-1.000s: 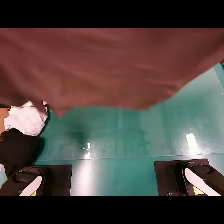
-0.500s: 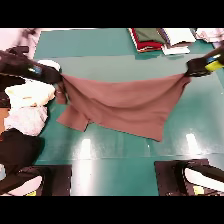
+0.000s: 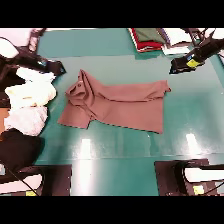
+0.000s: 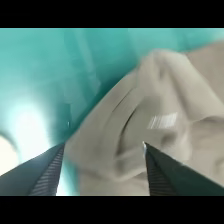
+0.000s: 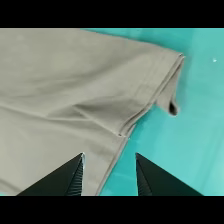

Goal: Fold the shirts.

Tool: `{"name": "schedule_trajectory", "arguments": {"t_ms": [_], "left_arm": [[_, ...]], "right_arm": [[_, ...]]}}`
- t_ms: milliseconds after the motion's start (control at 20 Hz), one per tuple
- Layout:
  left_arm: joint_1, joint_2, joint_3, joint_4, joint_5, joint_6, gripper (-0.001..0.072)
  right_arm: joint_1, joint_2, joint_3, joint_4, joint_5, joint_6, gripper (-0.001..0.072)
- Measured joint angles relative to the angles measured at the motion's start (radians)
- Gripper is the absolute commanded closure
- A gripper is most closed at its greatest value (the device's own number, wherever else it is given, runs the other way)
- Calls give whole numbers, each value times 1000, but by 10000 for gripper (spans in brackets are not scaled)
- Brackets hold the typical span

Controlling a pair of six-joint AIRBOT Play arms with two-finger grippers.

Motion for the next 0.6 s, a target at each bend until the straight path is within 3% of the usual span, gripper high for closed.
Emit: {"name": "schedule_trajectory", "arguments": {"t_ms": [150, 300, 600], "left_arm": [[115, 35, -59, -6, -79, -27, 129], [179, 96, -256, -42, -106, -23, 129], [212, 146, -626, -119, -30, 23, 130]], "right_arm": [[-47, 68, -63, 68, 18, -11, 335], [-75, 165, -192, 107, -6, -18, 335], [-64, 326, -443, 134, -93, -20, 336]]}}
